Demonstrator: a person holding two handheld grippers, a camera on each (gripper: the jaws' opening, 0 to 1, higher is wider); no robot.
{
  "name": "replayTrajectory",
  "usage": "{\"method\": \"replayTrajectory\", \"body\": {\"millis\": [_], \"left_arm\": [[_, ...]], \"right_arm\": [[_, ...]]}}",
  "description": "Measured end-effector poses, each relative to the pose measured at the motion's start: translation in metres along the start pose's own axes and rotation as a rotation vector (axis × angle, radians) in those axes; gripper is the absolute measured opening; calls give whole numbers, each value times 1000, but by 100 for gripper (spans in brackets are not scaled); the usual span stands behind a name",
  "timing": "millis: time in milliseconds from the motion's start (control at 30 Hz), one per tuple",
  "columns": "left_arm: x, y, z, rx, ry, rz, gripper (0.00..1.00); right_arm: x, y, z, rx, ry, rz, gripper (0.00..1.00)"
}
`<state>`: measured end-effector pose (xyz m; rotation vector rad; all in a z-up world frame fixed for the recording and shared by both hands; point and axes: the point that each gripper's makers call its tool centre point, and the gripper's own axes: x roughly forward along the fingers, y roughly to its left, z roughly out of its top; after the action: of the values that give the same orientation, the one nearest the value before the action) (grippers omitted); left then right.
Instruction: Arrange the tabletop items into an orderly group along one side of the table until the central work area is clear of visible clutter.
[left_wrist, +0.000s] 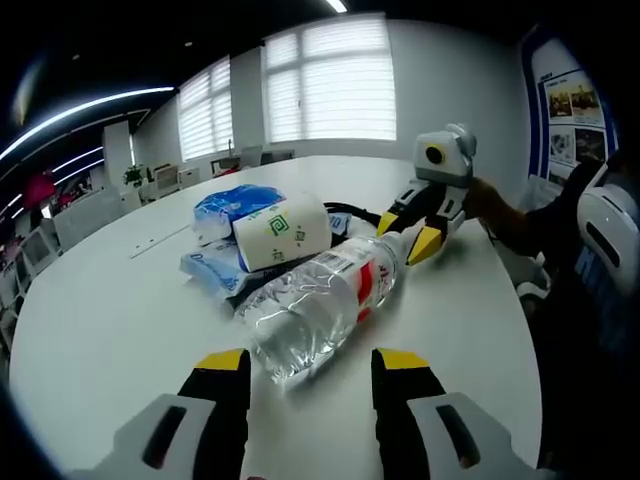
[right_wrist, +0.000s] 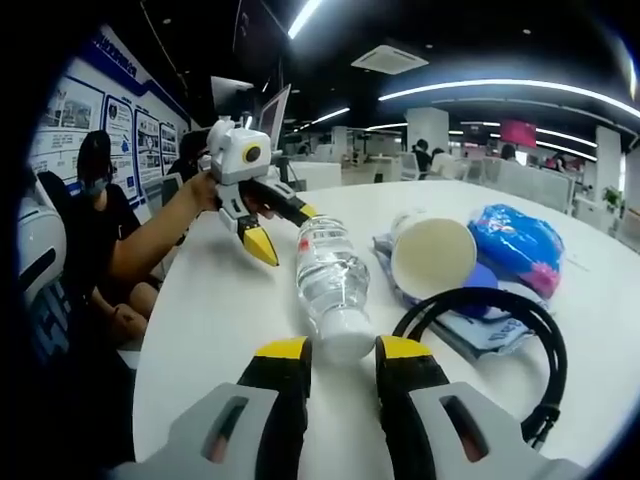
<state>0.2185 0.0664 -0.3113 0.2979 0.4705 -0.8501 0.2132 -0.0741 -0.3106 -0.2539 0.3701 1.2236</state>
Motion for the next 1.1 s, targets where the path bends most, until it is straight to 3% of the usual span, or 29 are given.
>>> {"method": "replayTrajectory", "body": {"millis": [300, 933, 1100], "left_arm": [[4, 1, -3, 9, 10, 31, 38], [5, -12, 0, 6, -9, 24, 39], [6, -8, -1, 12, -10, 26, 39]], "right_arm": [[1, 0, 1, 2, -9, -2, 21], [1, 0, 0, 2, -10, -4, 20], [1, 0, 0, 3, -13, -5, 20]]}}
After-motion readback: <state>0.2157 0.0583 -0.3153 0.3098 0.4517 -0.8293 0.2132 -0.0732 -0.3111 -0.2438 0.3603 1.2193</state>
